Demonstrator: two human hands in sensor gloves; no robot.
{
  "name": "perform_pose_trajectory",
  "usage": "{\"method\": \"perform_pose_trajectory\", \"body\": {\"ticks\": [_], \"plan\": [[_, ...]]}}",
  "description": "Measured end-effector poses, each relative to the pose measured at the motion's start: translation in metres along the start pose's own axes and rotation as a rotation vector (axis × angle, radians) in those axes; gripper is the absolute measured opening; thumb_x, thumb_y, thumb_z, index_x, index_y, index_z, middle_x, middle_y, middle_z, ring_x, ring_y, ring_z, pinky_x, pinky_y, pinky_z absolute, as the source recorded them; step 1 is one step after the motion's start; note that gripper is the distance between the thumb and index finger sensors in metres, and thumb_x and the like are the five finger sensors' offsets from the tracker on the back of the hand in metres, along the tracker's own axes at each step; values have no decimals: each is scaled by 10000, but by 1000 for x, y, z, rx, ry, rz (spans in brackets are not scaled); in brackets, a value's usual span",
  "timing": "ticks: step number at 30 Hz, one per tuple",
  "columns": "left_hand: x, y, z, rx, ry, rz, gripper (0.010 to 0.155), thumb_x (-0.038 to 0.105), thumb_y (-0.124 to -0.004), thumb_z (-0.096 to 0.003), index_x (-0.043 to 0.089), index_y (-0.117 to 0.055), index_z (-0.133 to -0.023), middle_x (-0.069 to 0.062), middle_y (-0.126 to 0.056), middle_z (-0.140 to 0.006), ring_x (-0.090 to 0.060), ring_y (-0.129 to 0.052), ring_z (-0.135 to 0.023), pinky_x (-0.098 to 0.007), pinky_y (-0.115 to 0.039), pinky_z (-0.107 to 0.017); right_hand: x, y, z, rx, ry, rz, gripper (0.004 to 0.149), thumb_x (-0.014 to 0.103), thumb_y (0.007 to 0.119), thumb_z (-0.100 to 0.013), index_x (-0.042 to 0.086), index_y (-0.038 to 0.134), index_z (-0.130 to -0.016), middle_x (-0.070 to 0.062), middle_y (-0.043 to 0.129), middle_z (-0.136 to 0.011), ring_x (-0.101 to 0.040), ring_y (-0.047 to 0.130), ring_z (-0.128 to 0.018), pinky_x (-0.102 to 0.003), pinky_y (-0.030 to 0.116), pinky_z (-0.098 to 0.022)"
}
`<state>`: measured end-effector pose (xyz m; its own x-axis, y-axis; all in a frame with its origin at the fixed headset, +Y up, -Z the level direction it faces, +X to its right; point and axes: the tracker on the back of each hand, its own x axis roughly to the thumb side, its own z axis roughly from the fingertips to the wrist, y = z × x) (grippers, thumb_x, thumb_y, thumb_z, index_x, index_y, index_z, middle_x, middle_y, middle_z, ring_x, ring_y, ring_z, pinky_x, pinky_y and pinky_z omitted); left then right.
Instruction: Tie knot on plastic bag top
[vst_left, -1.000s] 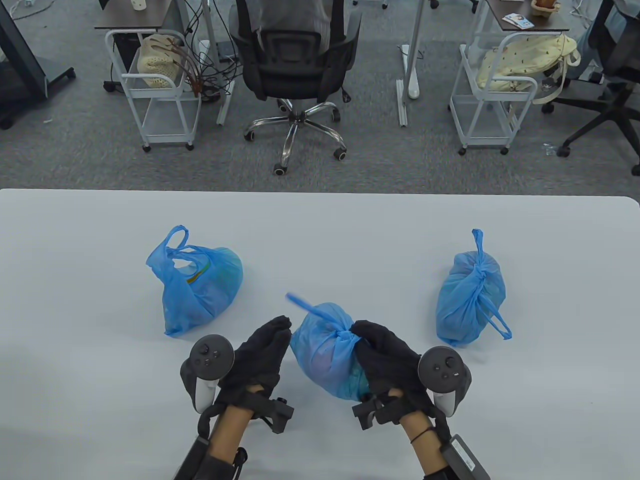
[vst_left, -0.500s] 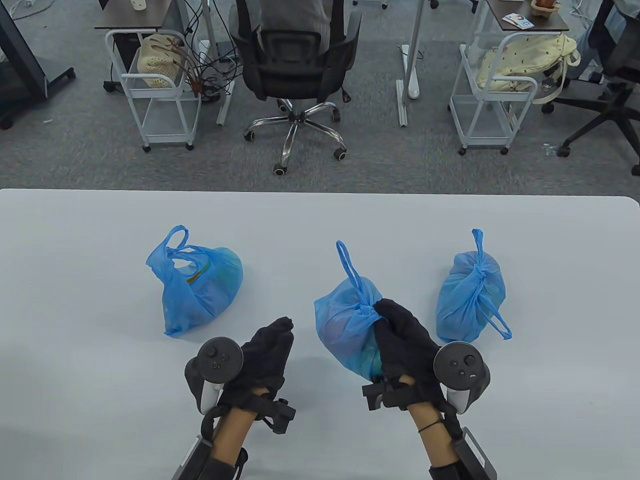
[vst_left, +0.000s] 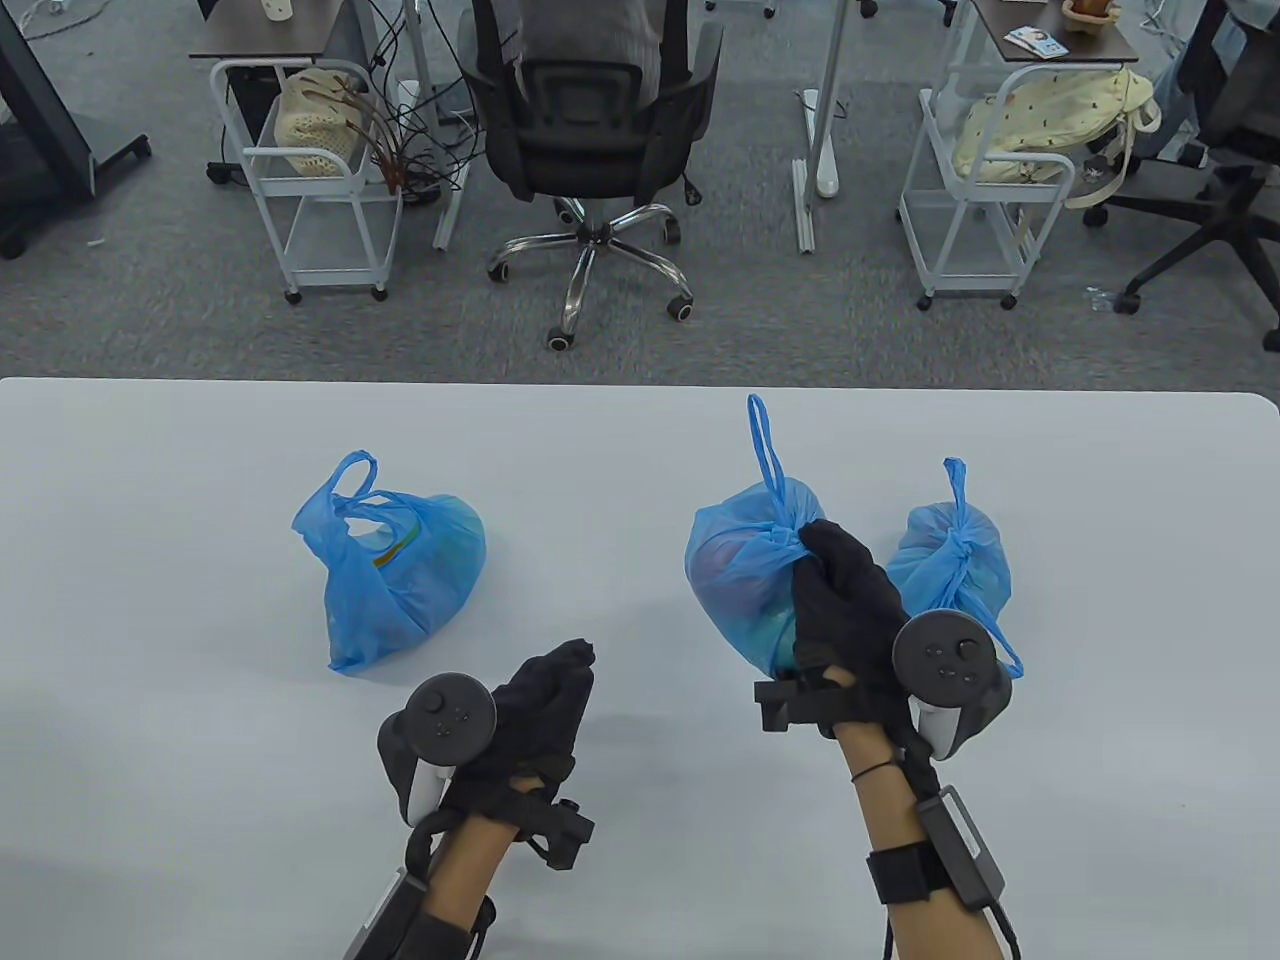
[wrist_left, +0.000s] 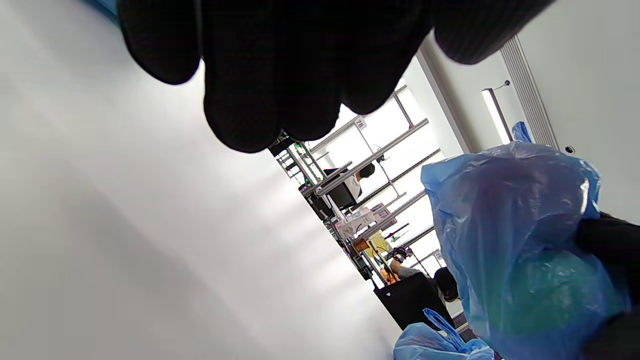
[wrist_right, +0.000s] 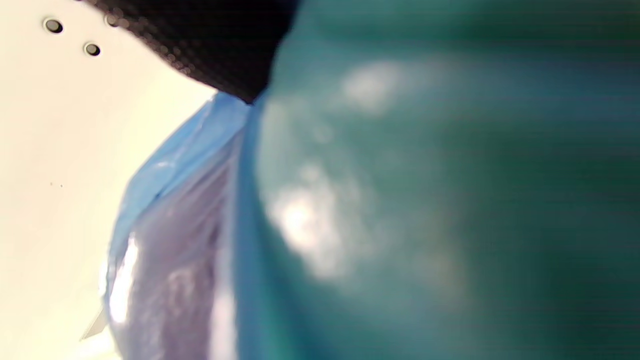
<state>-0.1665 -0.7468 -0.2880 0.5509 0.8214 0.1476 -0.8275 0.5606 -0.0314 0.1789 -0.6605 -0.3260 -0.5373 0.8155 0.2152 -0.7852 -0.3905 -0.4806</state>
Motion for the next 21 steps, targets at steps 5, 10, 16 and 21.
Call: {"method": "perform_pose_trajectory", "body": {"ticks": [5,10,16,21], "plan": [[0,-4,0,-20,2,13,553,546,-600,-511,264,-785,-949,-62,-931,-918,-335,-980,-784,-587,-690,-653,6,5,-19,-28,-31,140,404,242,855,-496,146,809,-886,-144,957,-681,-356,939,-585,-550,743,-438],[2,-8,1,-34,-3,12,552,544,-600,-510,263,-789,-946,-62,-935,-913,-334,-983,-779,-586,-691,-651,-1,11,-34,-62,3,199,406,238,851,-496,140,806,-888,-150,954,-683,-357,939,-588,-556,743,-435],[2,-10,0,-41,-8,8,550,544,-599,-510,265,-792,-943,-59,-938,-911,-331,-985,-779,-585,-691,-652,-19,23,-50,-85,3,326,413,242,848,-495,132,799,-891,-147,950,-685,-361,938,-590,-561,744,-436],[0,-14,-3,-45,9,-22,549,542,-598,-512,263,-795,-941,-64,-939,-908,-337,-979,-783,-569,-717,-634,-34,32,-59,-83,60,342,418,246,847,-496,131,796,-894,-146,948,-687,-359,937,-597,-564,744,-441]]}}
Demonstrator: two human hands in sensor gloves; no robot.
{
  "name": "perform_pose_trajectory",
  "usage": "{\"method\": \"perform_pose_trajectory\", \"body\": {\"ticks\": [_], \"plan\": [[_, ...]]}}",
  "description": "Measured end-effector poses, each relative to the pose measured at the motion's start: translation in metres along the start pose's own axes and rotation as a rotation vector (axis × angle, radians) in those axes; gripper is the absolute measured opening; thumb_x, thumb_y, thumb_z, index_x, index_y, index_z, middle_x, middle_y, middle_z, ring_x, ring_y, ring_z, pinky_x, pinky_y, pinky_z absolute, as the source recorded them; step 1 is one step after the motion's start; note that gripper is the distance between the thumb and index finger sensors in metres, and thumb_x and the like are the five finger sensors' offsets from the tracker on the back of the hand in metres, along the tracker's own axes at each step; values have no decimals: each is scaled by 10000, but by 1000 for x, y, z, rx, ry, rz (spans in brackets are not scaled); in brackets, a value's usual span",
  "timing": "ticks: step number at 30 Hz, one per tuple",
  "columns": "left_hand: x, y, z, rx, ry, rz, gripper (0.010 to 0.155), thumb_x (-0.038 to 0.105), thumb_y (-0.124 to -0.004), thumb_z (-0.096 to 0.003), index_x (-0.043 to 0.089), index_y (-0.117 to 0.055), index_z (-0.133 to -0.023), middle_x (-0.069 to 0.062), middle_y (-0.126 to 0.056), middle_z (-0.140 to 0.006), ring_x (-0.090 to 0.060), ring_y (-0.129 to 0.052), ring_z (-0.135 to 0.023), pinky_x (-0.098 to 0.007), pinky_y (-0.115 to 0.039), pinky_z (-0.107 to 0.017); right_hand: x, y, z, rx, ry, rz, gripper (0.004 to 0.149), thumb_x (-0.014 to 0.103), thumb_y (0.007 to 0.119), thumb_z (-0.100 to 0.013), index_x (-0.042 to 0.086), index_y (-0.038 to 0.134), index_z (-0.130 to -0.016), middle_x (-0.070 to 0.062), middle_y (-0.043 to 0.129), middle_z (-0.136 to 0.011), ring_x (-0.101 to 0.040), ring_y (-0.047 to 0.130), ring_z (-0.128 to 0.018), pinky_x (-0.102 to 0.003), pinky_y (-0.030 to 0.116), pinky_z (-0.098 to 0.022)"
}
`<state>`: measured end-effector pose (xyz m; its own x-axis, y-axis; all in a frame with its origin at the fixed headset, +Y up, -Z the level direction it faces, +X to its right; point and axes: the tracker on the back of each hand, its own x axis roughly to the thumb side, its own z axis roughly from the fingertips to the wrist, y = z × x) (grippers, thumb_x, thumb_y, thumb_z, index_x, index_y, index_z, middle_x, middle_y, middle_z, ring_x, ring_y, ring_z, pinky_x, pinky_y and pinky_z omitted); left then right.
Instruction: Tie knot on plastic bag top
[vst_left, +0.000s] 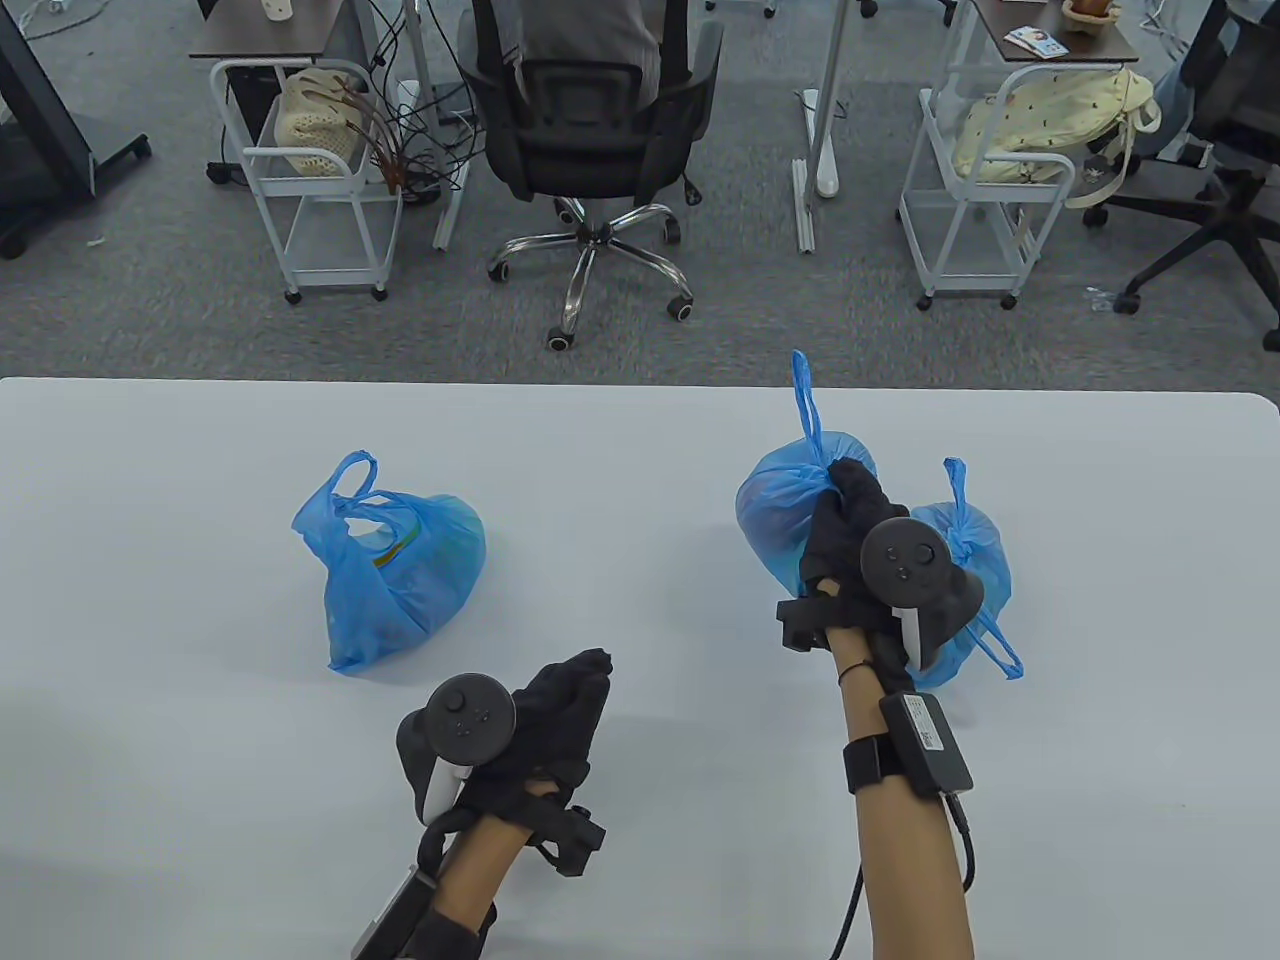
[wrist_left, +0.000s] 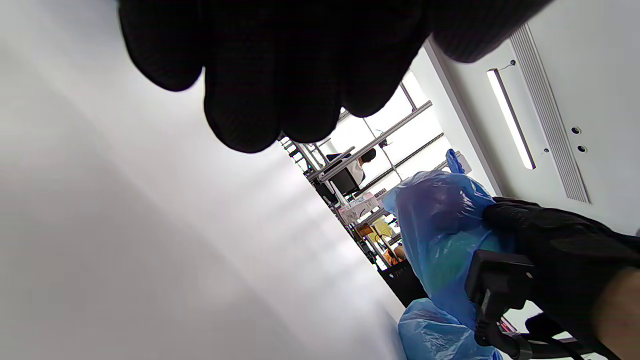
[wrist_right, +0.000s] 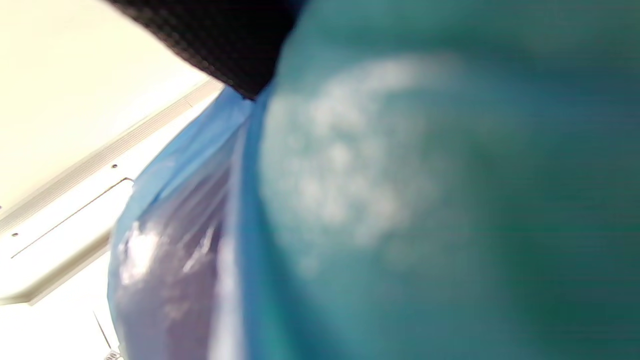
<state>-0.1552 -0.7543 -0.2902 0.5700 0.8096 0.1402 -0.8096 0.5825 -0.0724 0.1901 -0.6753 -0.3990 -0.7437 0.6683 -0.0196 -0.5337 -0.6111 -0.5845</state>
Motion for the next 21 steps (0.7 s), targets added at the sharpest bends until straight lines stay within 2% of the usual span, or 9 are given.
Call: {"method": "perform_pose_trajectory", "body": {"ticks": [3,9,21], "plan": [[-1,0,-1,0,7,1,548,542,-597,-512,263,-798,-939,-64,-943,-905,-334,-983,-776,-560,-733,-622,-5,11,-2,10,30,49,418,245,848,-497,125,797,-894,-150,949,-685,-364,937,-593,-566,742,-437],[-2,-1,-2,-5,19,-1,548,544,-594,-513,266,-796,-941,-64,-940,-909,-335,-979,-783,-561,-729,-626,-7,32,1,27,-10,227,422,240,864,-494,116,803,-892,-154,957,-687,-370,949,-577,-558,753,-413],[-2,0,-3,-14,22,8,549,544,-594,-513,267,-795,-942,-59,-938,-912,-340,-969,-796,-574,-709,-639,-11,51,6,58,-26,324,433,248,869,-483,105,809,-887,-151,967,-697,-377,967,-574,-558,772,-397]]}}
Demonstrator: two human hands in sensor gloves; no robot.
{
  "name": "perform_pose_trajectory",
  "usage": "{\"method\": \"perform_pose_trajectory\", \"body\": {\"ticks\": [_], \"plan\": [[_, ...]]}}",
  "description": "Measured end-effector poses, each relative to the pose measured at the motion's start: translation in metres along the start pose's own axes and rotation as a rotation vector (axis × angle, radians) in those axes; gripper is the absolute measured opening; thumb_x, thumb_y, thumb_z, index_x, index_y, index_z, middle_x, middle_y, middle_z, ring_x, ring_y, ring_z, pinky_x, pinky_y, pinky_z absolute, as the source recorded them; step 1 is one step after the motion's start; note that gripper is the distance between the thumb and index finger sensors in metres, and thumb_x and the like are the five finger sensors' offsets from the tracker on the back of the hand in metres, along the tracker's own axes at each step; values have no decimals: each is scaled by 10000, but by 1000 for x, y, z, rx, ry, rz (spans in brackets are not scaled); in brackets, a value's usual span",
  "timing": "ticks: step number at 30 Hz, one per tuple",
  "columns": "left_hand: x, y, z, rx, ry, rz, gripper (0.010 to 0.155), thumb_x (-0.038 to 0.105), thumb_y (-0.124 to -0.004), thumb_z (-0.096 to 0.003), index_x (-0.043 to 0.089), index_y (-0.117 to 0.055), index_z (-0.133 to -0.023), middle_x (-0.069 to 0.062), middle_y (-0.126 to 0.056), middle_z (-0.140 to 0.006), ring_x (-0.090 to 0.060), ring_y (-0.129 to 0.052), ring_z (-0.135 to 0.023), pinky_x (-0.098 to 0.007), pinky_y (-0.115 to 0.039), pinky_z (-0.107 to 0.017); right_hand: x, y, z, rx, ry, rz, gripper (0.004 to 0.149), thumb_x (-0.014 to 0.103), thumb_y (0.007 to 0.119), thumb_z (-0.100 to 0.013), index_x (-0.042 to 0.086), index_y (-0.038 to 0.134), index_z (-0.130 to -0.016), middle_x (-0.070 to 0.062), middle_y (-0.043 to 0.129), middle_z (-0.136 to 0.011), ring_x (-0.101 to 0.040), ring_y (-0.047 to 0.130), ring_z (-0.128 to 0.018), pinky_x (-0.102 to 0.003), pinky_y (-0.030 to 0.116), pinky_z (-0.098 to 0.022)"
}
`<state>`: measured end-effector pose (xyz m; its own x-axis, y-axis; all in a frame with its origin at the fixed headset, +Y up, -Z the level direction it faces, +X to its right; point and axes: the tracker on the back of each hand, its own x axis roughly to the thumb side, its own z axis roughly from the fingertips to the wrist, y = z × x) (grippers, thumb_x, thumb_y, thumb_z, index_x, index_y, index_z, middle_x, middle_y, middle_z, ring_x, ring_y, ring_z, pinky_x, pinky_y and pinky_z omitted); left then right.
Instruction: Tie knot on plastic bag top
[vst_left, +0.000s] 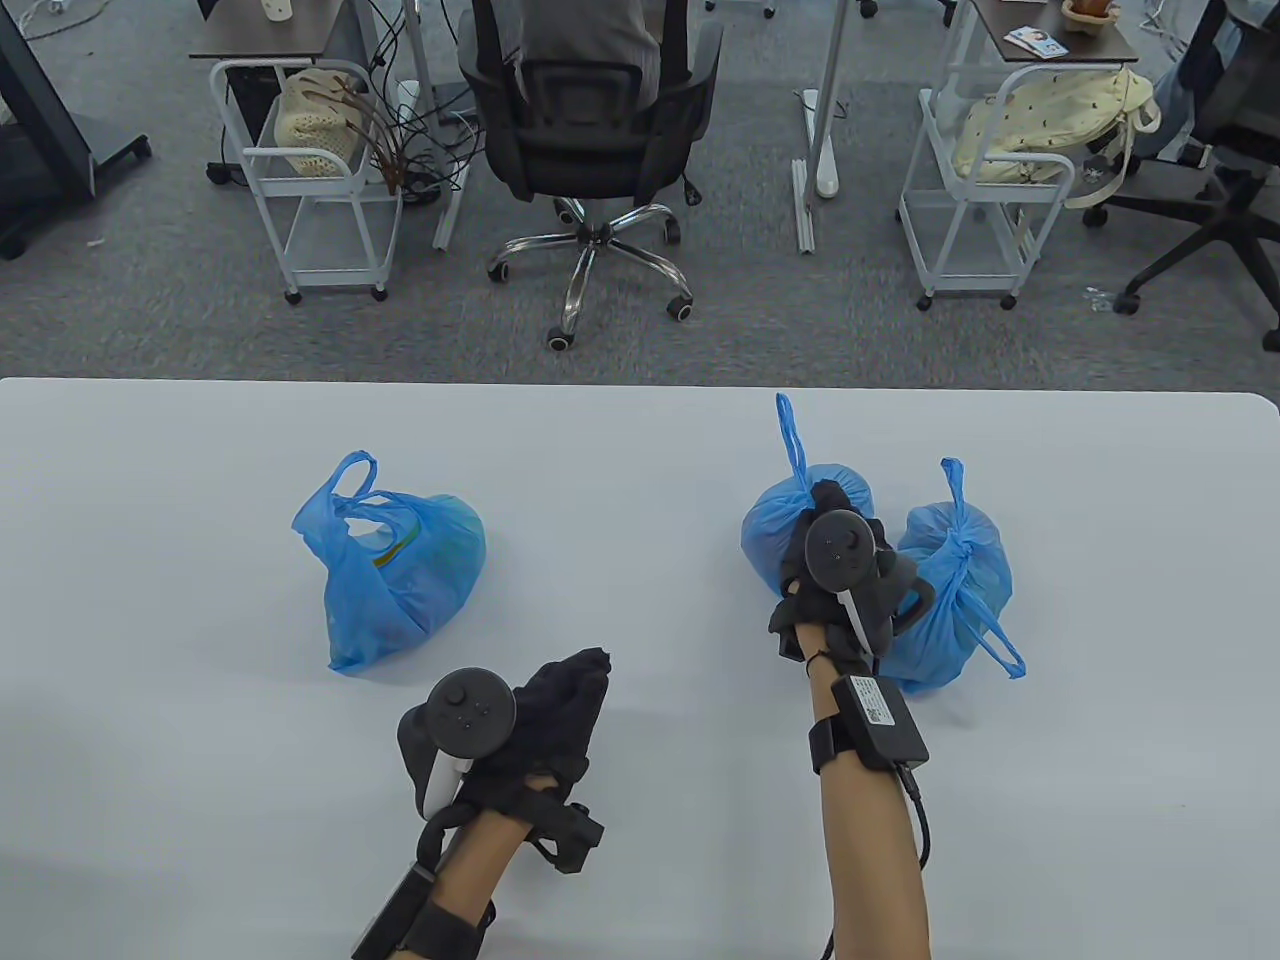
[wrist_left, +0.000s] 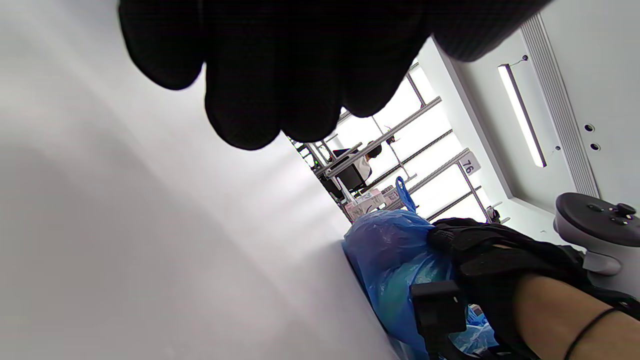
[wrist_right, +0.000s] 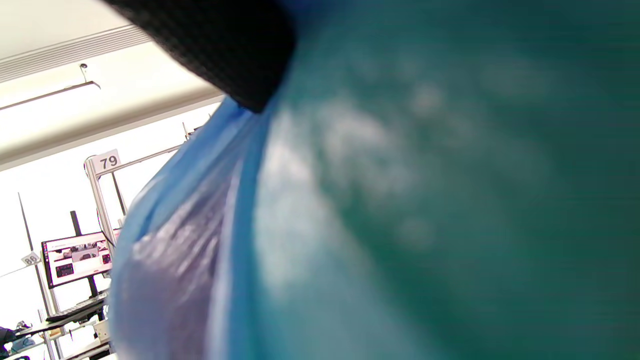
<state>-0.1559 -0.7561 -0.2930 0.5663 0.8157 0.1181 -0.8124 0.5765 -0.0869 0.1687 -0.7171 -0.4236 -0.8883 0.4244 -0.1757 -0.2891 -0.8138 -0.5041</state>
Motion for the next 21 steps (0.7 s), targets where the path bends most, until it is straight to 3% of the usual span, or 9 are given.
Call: {"method": "perform_pose_trajectory", "body": {"ticks": [4,11,21], "plan": [[0,0,0,-3,-4,4,550,546,-593,-513,268,-792,-944,-58,-937,-914,-339,-968,-797,-575,-707,-641,5,-4,1,11,-19,7,469,281,859,-485,82,789,-904,-188,940,-739,-428,935,-627,-596,750,-419],[1,2,0,8,-12,13,550,542,-598,-511,262,-799,-940,-67,-939,-909,-345,-970,-791,-578,-707,-637,21,-33,2,-16,-91,9,512,316,845,-494,75,748,-936,-216,887,-805,-480,859,-730,-636,697,-483],[2,11,3,43,-24,32,549,539,-599,-511,260,-802,-937,-70,-940,-907,-348,-970,-788,-579,-707,-635,54,-99,18,-119,-260,-1,530,339,828,-504,71,730,-950,-248,837,-857,-517,791,-789,-666,644,-522]]}}
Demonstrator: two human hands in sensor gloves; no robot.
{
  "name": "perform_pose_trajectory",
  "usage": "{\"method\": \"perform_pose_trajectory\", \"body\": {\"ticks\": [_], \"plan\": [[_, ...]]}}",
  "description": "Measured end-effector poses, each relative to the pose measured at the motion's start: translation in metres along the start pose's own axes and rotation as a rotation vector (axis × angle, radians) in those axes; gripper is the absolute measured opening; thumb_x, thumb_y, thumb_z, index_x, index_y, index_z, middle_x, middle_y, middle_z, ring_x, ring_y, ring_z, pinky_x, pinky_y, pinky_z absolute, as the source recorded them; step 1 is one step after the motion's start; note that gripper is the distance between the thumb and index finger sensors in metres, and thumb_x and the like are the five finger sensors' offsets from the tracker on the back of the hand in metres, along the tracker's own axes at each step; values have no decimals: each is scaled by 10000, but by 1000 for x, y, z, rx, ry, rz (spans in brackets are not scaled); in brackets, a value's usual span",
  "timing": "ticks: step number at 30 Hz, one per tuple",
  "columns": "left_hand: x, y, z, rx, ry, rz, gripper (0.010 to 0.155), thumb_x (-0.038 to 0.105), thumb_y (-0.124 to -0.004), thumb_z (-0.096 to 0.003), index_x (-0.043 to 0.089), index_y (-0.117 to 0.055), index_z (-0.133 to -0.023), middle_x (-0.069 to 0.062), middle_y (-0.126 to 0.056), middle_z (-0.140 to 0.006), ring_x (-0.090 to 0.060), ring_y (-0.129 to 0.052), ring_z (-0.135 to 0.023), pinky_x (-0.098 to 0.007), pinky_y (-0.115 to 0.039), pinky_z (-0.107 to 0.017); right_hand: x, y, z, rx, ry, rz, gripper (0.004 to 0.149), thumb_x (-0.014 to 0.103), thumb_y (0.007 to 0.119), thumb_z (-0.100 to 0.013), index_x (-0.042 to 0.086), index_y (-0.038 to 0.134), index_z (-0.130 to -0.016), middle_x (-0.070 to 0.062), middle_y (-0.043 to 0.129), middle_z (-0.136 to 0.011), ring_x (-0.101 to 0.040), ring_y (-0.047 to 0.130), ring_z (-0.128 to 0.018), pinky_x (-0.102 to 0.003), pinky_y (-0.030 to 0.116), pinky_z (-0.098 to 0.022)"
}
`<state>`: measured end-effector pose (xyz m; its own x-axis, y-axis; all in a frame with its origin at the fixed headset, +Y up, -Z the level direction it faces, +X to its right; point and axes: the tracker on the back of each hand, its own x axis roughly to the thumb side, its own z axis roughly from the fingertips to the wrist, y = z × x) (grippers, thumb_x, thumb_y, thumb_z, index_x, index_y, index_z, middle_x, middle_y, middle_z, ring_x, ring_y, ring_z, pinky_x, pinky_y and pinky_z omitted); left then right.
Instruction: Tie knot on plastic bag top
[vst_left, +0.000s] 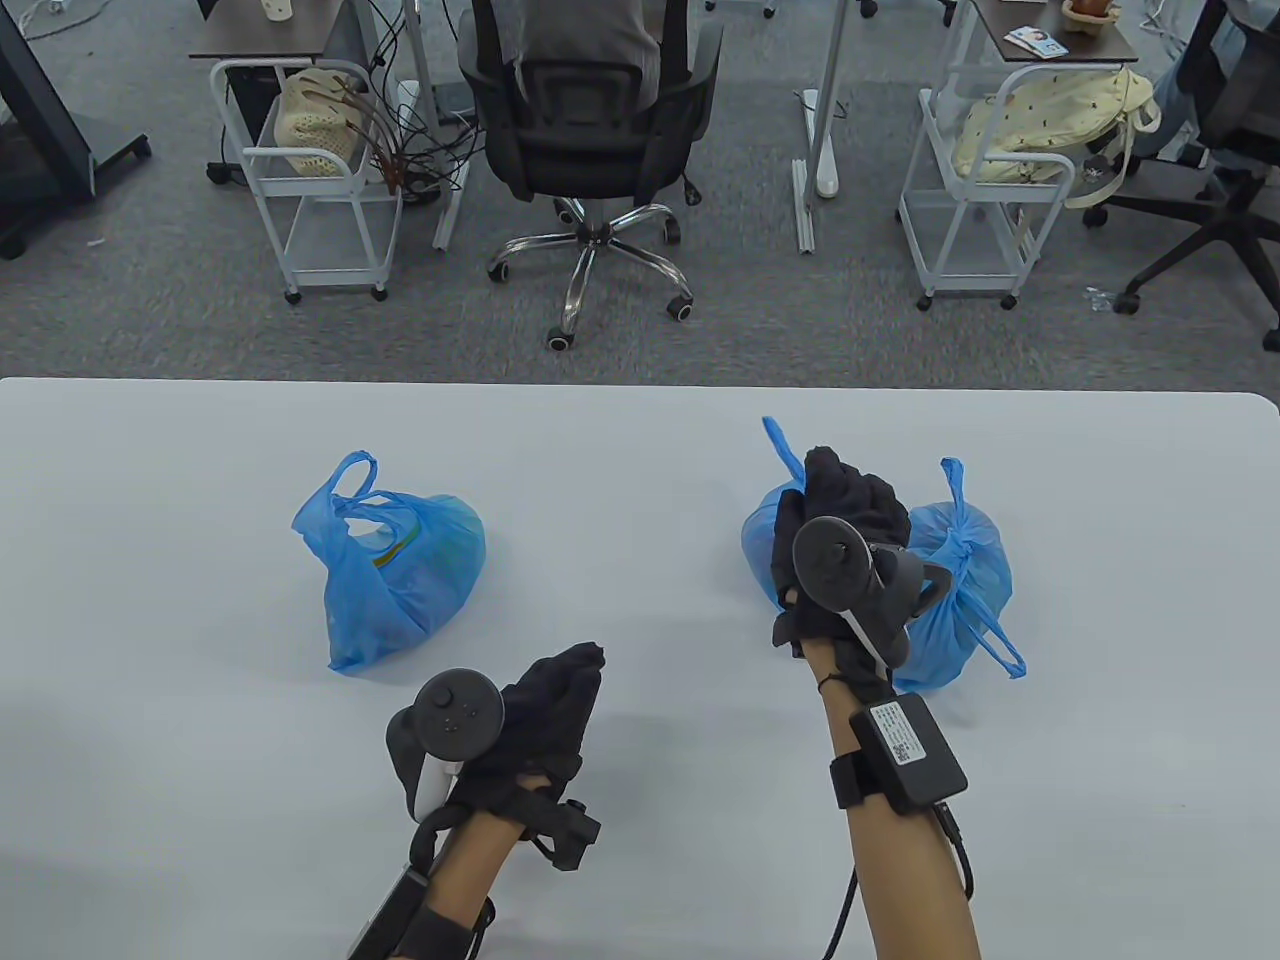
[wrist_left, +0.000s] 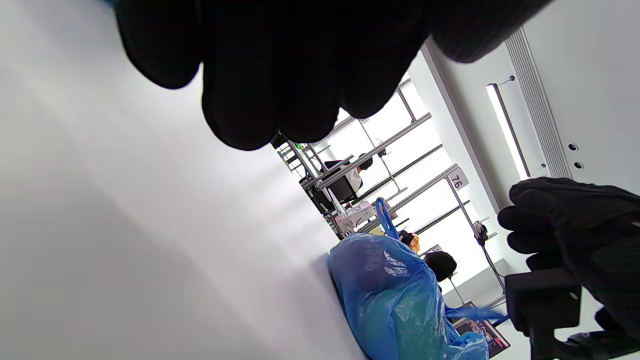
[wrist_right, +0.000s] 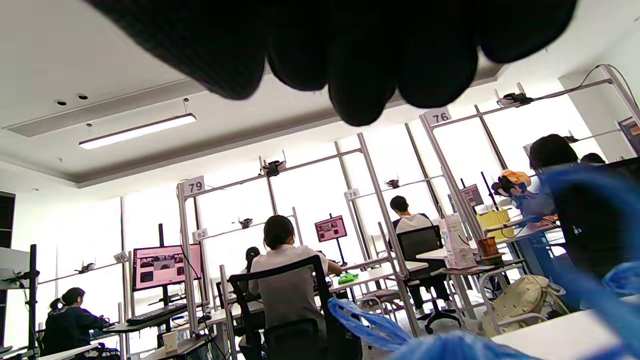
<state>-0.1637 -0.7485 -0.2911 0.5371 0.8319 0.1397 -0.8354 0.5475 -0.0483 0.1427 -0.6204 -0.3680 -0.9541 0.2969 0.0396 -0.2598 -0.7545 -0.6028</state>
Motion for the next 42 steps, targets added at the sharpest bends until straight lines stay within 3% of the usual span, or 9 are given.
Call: {"method": "perform_pose_trajectory", "body": {"ticks": [9,14,18,27,32,42], "plan": [[-1,10,2,51,-11,12,549,532,-604,-509,248,-808,-932,-77,-946,-898,-355,-972,-780,-584,-707,-629,45,-48,25,-58,-173,-118,531,351,817,-509,75,725,-954,-247,827,-868,-516,785,-797,-669,635,-529],[0,12,3,65,-23,-3,548,529,-607,-507,246,-810,-930,-79,-947,-896,-354,-973,-779,-585,-706,-627,68,-56,56,-77,-280,-135,531,360,807,-514,82,720,-958,-247,822,-876,-516,777,-807,-676,618,-546],[0,13,3,74,-34,-21,547,529,-606,-508,247,-810,-931,-79,-946,-897,-355,-972,-779,-586,-706,-628,76,-45,81,-55,-318,-140,530,364,800,-518,84,716,-960,-250,813,-885,-522,765,-817,-682,597,-558],[-1,14,3,86,-41,-56,546,525,-608,-507,246,-808,-931,-82,-942,-899,-359,-967,-784,-588,-699,-632,66,10,124,41,-334,-118,527,377,780,-523,87,714,-958,-251,812,-889,-517,769,-820,-684,588,-563],[-3,10,3,80,-38,-91,546,524,-610,-506,242,-809,-931,-83,-942,-899,-362,-965,-786,-590,-698,-630,56,30,135,106,-370,-19,549,389,770,-523,79,700,-970,-269,790,-909,-532,745,-838,-695,558,-573],[-8,3,2,76,-12,-157,519,503,-636,-505,235,-828,-906,-85,-955,-873,-363,-975,-759,-588,-699,-624,46,43,143,197,-359,18,603,407,764,-520,76,644,-1010,-288,685,-986,-550,629,-923,-704,485,-597]]}}
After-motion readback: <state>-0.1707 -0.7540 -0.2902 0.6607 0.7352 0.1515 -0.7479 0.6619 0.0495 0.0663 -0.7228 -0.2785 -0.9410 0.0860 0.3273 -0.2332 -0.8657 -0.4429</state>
